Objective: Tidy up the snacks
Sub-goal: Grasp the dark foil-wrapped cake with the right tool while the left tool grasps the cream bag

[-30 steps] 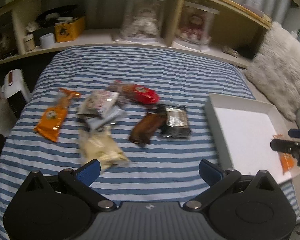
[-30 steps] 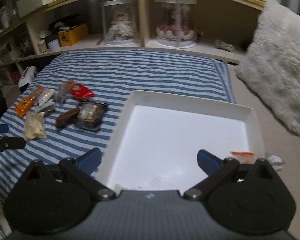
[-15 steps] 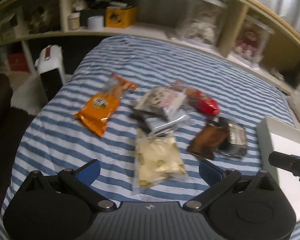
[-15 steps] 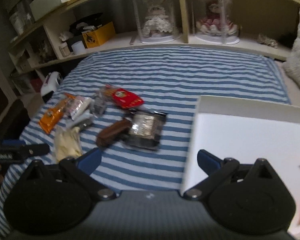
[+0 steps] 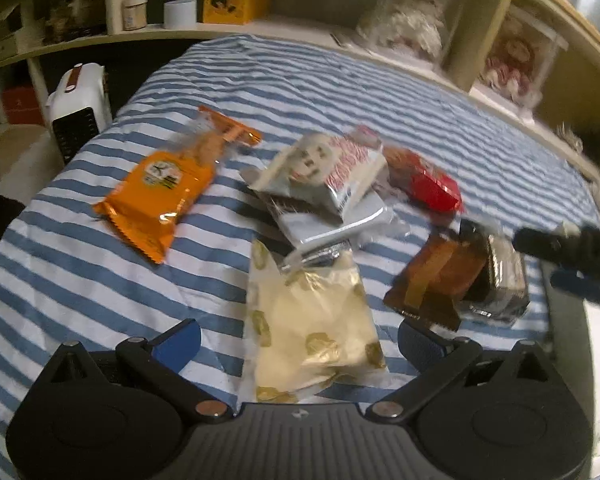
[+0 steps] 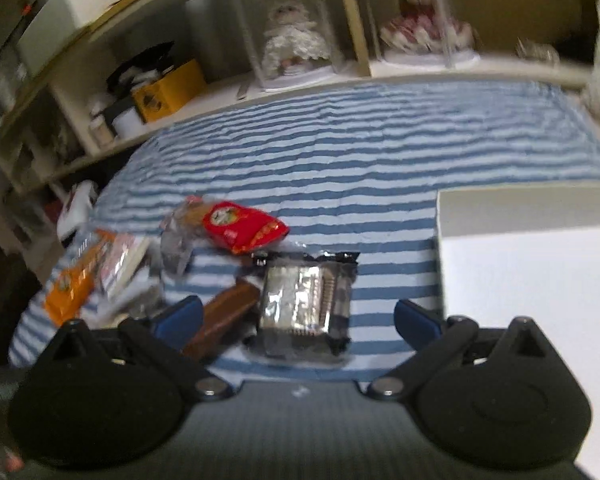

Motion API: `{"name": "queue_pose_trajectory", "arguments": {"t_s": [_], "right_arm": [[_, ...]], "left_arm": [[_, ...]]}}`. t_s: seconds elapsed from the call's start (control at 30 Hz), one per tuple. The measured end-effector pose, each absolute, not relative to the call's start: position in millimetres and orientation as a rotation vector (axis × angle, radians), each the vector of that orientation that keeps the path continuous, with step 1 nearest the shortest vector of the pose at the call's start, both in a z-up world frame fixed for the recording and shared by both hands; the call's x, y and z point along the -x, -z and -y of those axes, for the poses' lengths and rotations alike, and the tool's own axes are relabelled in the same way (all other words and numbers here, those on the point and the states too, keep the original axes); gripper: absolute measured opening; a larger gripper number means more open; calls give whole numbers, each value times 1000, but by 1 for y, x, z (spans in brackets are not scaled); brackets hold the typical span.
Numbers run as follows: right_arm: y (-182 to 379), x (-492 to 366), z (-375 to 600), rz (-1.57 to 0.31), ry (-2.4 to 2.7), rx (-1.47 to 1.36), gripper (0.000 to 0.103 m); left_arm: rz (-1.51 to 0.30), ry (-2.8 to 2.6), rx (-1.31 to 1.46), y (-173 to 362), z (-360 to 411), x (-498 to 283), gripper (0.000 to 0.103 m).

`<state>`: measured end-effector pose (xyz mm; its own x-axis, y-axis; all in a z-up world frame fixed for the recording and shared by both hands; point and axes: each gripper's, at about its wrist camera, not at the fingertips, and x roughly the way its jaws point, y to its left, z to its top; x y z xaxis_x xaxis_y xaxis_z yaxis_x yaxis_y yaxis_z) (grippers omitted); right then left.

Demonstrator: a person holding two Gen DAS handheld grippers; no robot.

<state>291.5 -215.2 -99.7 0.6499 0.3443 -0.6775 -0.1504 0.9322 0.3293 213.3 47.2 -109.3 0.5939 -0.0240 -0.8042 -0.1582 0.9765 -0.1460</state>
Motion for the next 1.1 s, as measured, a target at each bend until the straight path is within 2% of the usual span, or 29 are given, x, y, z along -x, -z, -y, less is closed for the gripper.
{"name": "queue_pose_trajectory", "arguments": {"t_s": [0.07, 0.13, 0.2, 0.5, 0.9, 1.0, 1.1], "right_arm": [[103, -301, 214, -815, -280, -272, 91], [107, -307, 209, -828, -282, -254, 76], [112, -312, 203, -847, -282, -213, 73], [131, -306, 192, -862, -289, -110, 65], [121, -253, 193, -1009, -352, -11, 63], [120, -236, 188, -1031, -387, 23, 63], [124, -228, 185, -1058, -400, 26, 63]], "left_arm": [[-943, -84, 179, 113, -44, -216, 103], [-948, -98, 147, 116, -42, -218, 103], [-948, -96, 145, 118, -43, -219, 103], [-951, -106, 306, 114, -58, -219, 103], [-942, -134, 498, 119, -56, -220, 93], [-957, -141, 480, 121, -57, -222, 87], [-963, -157, 451, 120, -58, -220, 74]]}}
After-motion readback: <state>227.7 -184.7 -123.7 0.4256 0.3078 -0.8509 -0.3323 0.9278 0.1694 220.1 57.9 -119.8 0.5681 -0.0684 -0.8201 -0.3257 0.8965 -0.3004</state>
